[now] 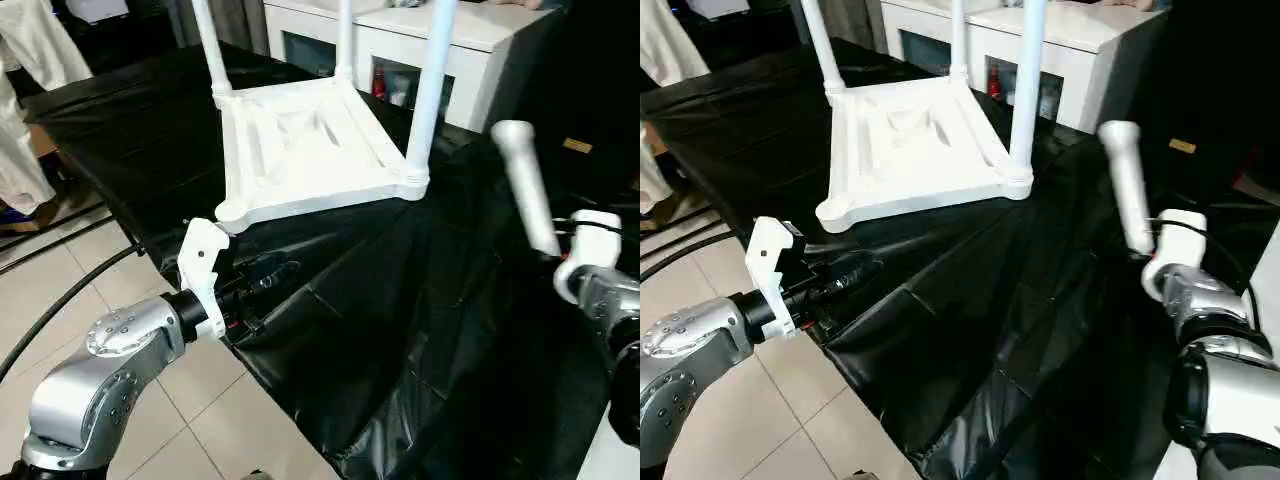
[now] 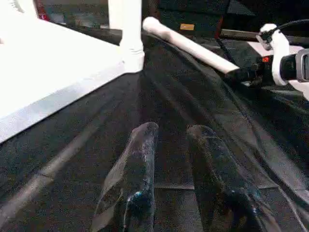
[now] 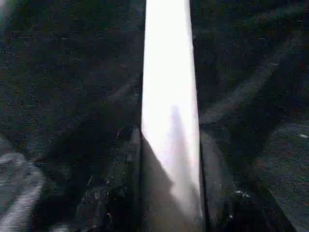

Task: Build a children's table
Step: Pick table leg, then move to table

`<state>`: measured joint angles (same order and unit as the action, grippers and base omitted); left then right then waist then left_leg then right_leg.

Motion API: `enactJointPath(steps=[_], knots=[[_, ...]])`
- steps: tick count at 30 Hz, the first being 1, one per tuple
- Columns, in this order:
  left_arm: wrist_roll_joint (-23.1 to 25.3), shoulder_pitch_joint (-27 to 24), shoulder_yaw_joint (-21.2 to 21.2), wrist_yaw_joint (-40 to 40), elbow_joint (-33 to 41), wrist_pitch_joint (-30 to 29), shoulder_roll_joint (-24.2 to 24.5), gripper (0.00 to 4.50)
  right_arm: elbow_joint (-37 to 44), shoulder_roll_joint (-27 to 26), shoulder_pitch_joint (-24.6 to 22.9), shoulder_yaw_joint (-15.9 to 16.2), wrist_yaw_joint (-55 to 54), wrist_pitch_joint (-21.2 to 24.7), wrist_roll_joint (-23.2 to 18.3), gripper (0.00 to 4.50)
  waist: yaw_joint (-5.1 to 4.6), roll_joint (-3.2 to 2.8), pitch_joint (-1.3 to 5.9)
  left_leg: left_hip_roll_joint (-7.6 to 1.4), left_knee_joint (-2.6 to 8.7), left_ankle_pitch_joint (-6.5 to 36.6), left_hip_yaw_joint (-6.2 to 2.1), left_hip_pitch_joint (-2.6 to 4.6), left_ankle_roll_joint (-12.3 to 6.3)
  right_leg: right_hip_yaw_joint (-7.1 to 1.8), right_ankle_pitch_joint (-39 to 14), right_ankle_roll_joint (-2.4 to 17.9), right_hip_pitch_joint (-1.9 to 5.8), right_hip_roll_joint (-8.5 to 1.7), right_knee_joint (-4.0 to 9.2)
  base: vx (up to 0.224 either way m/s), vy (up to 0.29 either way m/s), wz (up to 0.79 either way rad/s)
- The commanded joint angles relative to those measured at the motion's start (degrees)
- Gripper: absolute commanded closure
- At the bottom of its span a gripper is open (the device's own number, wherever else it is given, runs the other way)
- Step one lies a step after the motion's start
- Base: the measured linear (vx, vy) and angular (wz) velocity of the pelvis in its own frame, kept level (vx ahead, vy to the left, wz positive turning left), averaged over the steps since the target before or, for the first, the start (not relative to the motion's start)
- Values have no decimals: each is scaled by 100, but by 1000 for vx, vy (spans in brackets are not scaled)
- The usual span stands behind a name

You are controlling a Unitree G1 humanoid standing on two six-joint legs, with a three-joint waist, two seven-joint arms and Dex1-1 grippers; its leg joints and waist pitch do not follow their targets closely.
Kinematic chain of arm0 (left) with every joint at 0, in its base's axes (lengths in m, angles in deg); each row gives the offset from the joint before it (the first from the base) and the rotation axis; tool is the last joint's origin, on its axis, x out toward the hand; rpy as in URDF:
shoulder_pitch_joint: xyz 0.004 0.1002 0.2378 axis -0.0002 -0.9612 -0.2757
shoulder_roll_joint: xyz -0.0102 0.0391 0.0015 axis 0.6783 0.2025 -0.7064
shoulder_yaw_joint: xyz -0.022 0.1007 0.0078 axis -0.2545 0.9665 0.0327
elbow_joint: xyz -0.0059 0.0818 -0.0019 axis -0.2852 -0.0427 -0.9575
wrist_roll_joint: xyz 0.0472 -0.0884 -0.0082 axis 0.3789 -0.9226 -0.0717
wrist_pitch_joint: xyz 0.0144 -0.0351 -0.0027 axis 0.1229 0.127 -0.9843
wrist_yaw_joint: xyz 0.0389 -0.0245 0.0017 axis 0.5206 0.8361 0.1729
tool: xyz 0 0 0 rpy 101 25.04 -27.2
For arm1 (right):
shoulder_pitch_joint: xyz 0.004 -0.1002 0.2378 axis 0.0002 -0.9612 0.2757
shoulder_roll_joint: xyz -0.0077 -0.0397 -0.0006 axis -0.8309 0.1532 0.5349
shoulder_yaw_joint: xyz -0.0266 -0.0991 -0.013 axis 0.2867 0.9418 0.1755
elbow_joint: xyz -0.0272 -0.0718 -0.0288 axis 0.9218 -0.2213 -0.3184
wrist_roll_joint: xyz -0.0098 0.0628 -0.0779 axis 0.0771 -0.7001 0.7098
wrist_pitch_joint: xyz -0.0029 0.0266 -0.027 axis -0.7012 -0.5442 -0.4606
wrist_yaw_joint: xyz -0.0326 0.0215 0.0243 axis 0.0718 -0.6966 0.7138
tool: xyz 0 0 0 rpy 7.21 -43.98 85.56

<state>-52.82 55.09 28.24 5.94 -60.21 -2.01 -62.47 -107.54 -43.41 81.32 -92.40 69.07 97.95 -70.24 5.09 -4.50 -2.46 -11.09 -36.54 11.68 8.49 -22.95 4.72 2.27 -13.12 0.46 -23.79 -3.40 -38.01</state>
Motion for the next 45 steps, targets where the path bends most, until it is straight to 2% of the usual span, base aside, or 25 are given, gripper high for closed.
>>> enactJointPath(steps=[1,4,6,7,12,14,16,17,19,20,21,22,23,24,25,27,28,29,31,38,41,42,43,44,45], knots=[[84,142,-33,-49,-104,155,-33,325,41,-102,18,19,106,-227,-4,327,25,102,330,-73,392,813,63,40,-347,-149,-600,1479,307,-296,525,0,0,0],[142,169,-71,-161,-171,273,-108,325,93,-109,8,-32,1,-456,-51,328,28,133,335,-85,392,774,65,44,-374,-156,-550,1497,316,-311,518,0,0,0],[152,173,-78,-184,-185,295,-123,325,103,-112,5,-38,-16,-506,-59,328,34,125,344,-81,385,690,66,44,-399,-155,-457,1504,319,-307,505,0,0,0],[275,165,-107,-386,-253,435,-236,325,172,-173,-35,-130,-2,-712,-140,328,23,200,345,-77,381,624,77,30,-438,-158,-382,1494,331,-299,506,0,0,0],[767,170,-133,-1153,-607,807,-599,325,516,-450,-277,-264,175,-1125,-407,328,3,158,352,-93,381,593,77,34,-541,-159,-261,1418,326,-302,511,0,0,0],[1037,134,-167,-1585,-892,1080,-834,325,1083,-754,-639,-383,7,-1386,-621,328,11,160,349,-97,377,579,83,34,-572,-168,-183,1406,322,-302,519,0,0,0],[1187,90,-107,-1695,-984,1280,-877,325,1753,-1006,-1014,-426,-235,-1415,-729,328,15,59,361,-104,393,636,57,57,-548,-163,-207,1348,313,-308,517,0,0,0],[1199,84,-110,-1714,-995,1312,-893,325,1927,-1064,-1102,-428,-270,-1396,-753,328,8,93,370,-109,398,590,52,56,-539,-164,-133,1294,317,-301,513,0,0,0],[1341,76,-128,-1857,-1111,1522,-979,325,3395,-1531,-1828,-458,-735,-1251,-875,329,25,38,362,-126,414,602,50,81,-504,-173,-63,1183,293,-292,535,0,0,0],[1365,80,-122,-1867,-1132,1554,-983,325,3618,-1602,-1940,-469,-824,-1213,-890,329,9,17,362,-122,433,578,27,67,-476,-165,-49,1155,319,-287,527,0,0,0],[1407,85,-107,-1878,-1173,1614,-991,325,4271,-1826,-2282,-508,-1134,-1177,-897,329,24,27,369,-125,441,595,36,80,-467,-160,-60,1129,312,-291,542,0,0,0],[1431,86,-104,-1898,-1184,1642,-998,325,4658,-1967,-2502,-525,-1305,-1128,-895,329,-1,-18,378,-132,475,617,12,87,-395,-161,-63,1031,309,-291,531,0,0,0],[1431,86,-104,-1898,-1184,1642,-998,325,4658,-1967,-2502,-525,-1305,-1128,-895,329,0,-6,369,-127,489,650,16,83,-376,-159,-117,1004,314,-285,558,0,0,0],[1427,69,-121,-1901,-1181,1732,-1043,325,5404,-2307,-2964,-572,-1616,-1240,-890,329,-20,-77,366,-110,496,692,9,84,-291,-160,-201,1013,310,-280,549,0,0,0],[1441,54,-131,-1916,-1186,1812,-1078,325,5854,-2539,-3260,-613,-1797,-1426,-870,329,-32,-81,332,-117,514,932,39,106,-245,-184,-440,907,267,-277,625,0,0,0],[1467,39,-124,-1910,-1190,1903,-1087,325,6163,-2700,-3457,-641,-1887,-1578,-918,329,-30,-77,356,-112,530,923,28,96,-214,-190,-448,819,285,-294,611,0,0,0],[1488,28,-119,-1905,-1202,1995,-1101,325,6438,-2832,-3649,-655,-1953,-1691,-955,329,-61,-95,335,-100,550,1002,20,75,-170,-185,-557,708,288,-293,643,0,0,0],[1524,-10,-112,-1889,-1232,2229,-1153,325,6960,-3016,-4035,-564,-1950,-1922,-958,329,-73,-159,330,-96,557,1028,12,79,-148,-192,-617,647,279,-294,651,0,0,0],[1563,-66,-92,-1848,-1260,2507,-1202,325,7323,-3138,-4394,-443,-1899,-2311,-848,329,-91,-113,336,-103,570,1044,9,58,-167,-192,-631,539,293,-303,673,0,0,0],[1554,-215,-100,-1852,-1256,2713,-1256,325,7817,-3312,-4715,-583,-2180,-2276,-827,329,-252,-178,308,-70,607,1213,1,36,-198,-189,-1014,426,279,-309,722,0,0,0],[1575,-245,-133,-1810,-1298,2861,-1260,325,8119,-3394,-4832,-472,-2228,-2234,-842,329,-215,-118,324,27,450,991,46,-100,-837,-379,-1562,425,369,-635,862,0,0,0],[1588,-232,-147,-1809,-1323,2889,-1248,325,8164,-3403,-4843,-430,-2217,-2249,-842,329,-163,-88,339,7,275,704,-41,-142,-1200,-545,-1866,428,411,-912,956,0,0,0],[1586,-196,-184,-1799,-1374,2925,-1225,325,8231,-3409,-4850,-354,-2194,-2274,-839,329,-129,-74,324,-4,125,516,-111,-183,-1452,-686,-2190,524,426,-1122,1049,-7,84,6],[1580,-184,-195,-1793,-1386,2931,-1221,325,8246,-3409,-4849,-337,-2189,-2276,-842,329,-115,-52,315,-2,5,489,-164,-239,-1554,-790,-2381,551,454,-1271,1096,-7,84,6],[1567,-159,-218,-1784,-1406,2930,-1208,325,8276,-3412,-4847,-308,-2187,-2273,-843,329,-74,-101,311,-78,-119,441,-298,-285,-1589,-892,-2599,665,450,-1461,1142,-11,132,6]])
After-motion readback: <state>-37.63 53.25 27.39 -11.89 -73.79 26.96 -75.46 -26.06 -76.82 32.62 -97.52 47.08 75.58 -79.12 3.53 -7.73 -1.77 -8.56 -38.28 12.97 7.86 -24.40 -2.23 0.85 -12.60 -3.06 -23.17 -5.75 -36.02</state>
